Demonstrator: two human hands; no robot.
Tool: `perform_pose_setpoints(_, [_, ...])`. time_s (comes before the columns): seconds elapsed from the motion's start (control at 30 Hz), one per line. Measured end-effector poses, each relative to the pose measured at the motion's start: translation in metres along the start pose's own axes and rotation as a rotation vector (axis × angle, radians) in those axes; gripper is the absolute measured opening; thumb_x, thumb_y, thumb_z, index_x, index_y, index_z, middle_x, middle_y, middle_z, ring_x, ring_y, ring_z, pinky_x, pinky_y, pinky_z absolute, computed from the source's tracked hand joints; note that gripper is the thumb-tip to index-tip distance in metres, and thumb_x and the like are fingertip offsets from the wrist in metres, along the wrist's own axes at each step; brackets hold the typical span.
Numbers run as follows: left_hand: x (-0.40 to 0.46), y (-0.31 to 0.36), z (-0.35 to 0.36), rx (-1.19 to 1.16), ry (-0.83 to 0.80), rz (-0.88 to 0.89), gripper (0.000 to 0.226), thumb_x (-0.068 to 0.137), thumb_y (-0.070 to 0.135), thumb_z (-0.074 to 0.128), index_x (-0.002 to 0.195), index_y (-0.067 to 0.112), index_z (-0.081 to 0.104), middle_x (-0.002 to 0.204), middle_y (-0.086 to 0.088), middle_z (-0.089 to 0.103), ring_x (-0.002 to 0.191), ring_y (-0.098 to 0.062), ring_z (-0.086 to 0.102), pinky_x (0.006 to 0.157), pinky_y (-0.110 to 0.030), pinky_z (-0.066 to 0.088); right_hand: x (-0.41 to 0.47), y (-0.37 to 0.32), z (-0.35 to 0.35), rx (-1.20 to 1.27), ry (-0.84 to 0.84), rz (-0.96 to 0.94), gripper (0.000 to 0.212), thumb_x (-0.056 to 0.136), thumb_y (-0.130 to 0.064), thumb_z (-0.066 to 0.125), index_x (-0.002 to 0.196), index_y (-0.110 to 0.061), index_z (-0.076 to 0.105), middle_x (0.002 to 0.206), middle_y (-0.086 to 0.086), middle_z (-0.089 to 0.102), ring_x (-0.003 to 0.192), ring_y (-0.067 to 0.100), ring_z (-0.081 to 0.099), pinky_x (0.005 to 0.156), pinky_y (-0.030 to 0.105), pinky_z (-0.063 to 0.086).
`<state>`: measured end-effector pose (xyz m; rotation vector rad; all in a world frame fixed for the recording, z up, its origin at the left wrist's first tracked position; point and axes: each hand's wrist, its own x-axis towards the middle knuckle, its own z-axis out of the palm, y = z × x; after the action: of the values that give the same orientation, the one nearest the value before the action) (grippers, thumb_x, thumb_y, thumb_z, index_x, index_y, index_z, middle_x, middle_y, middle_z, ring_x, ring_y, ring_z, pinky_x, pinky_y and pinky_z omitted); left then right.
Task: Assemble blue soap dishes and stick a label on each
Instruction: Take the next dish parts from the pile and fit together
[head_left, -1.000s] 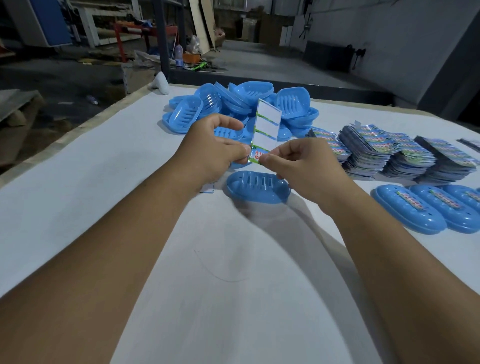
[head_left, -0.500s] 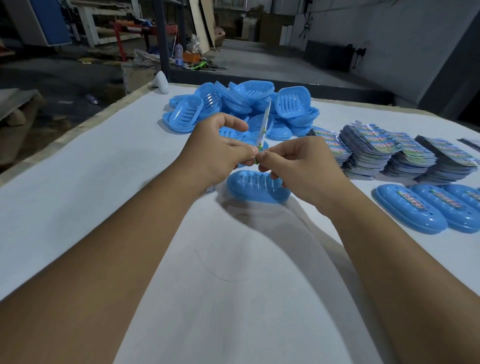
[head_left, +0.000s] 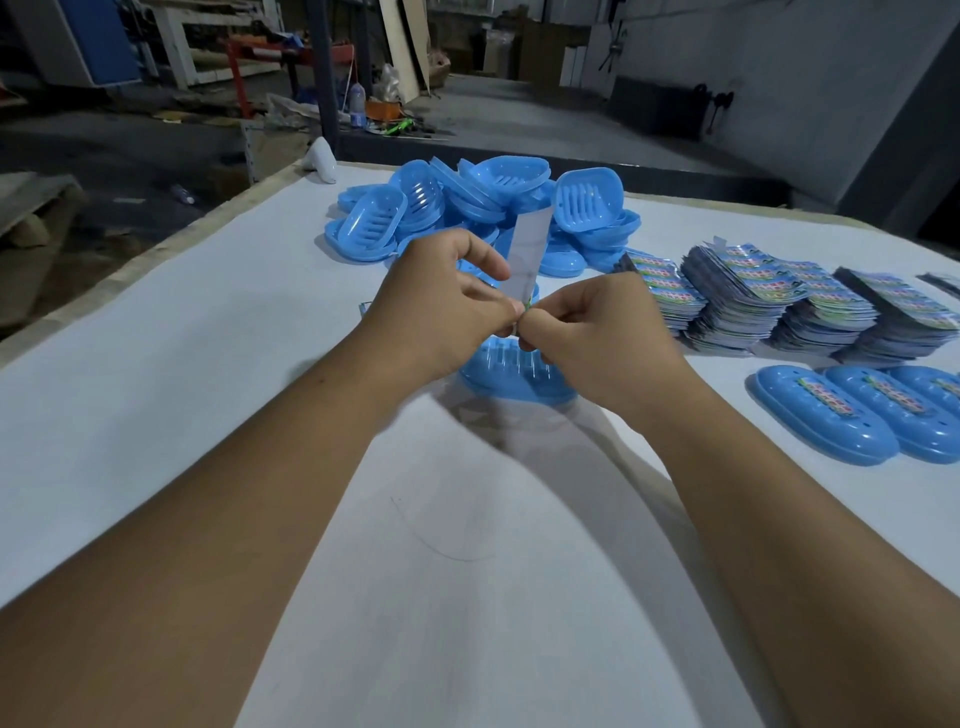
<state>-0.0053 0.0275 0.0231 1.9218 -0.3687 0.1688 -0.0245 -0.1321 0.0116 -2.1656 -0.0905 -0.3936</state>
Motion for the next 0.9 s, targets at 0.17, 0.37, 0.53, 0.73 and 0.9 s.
perform_pose_setpoints(0.17, [0.001, -0.002, 0.001, 0.037, 0.012, 0.003, 0.027, 0.082, 0.017, 0.080, 0.090, 0.028, 0.057, 0.069, 0.013, 0.075, 0.060, 0.002, 0.068, 0.047, -0.009, 0.043, 0.000, 0.001, 0.002, -0.008, -0.002, 0.012, 0.035, 0.070, -0.038, 0.061, 0.068, -0.005, 0.072, 0.059, 0.022, 0.054, 0.048, 0.013, 0.033, 0.050, 0.025, 0.030])
perform_pose_setpoints(0.37, [0.003, -0.003, -0.001, 0.043, 0.019, -0.005, 0.032, 0.081, 0.015, 0.080, 0.092, 0.031, 0.054, 0.072, 0.012, 0.076, 0.073, -0.007, 0.074, 0.082, -0.035, 0.058, 0.002, 0.000, -0.003, 0.090, -0.073, 0.056, 0.031, 0.074, -0.040, 0.065, 0.068, -0.012, 0.077, 0.075, 0.018, 0.072, 0.059, 0.019, 0.057, 0.050, 0.035, 0.051])
perform_pose_setpoints(0.53, [0.003, -0.001, -0.003, 0.057, 0.057, -0.031, 0.031, 0.078, 0.016, 0.078, 0.091, 0.031, 0.054, 0.072, 0.012, 0.076, 0.071, -0.007, 0.072, 0.073, -0.031, 0.056, 0.003, 0.001, -0.007, 0.145, -0.097, 0.108, 0.021, 0.086, -0.020, 0.072, 0.071, -0.007, 0.078, 0.082, 0.021, 0.074, 0.062, 0.020, 0.057, 0.046, 0.025, 0.049])
perform_pose_setpoints(0.73, [0.006, -0.001, -0.011, 0.143, 0.136, -0.105, 0.030, 0.076, 0.015, 0.075, 0.089, 0.030, 0.053, 0.077, 0.005, 0.076, 0.061, -0.005, 0.062, 0.053, -0.023, 0.045, 0.001, -0.004, -0.014, 0.187, -0.101, 0.164, 0.023, 0.083, -0.021, 0.077, 0.064, -0.009, 0.075, 0.067, 0.005, 0.072, 0.057, 0.008, 0.056, 0.043, 0.022, 0.045])
perform_pose_setpoints(0.9, [0.010, -0.009, -0.023, 0.381, 0.182, -0.131, 0.026, 0.079, 0.020, 0.071, 0.098, 0.026, 0.055, 0.097, 0.000, 0.070, 0.085, -0.020, 0.063, 0.072, -0.032, 0.048, 0.001, -0.004, -0.019, 0.201, -0.126, 0.223, 0.026, 0.082, -0.021, 0.075, 0.057, -0.013, 0.074, 0.073, 0.007, 0.074, 0.057, 0.007, 0.060, 0.043, 0.020, 0.045])
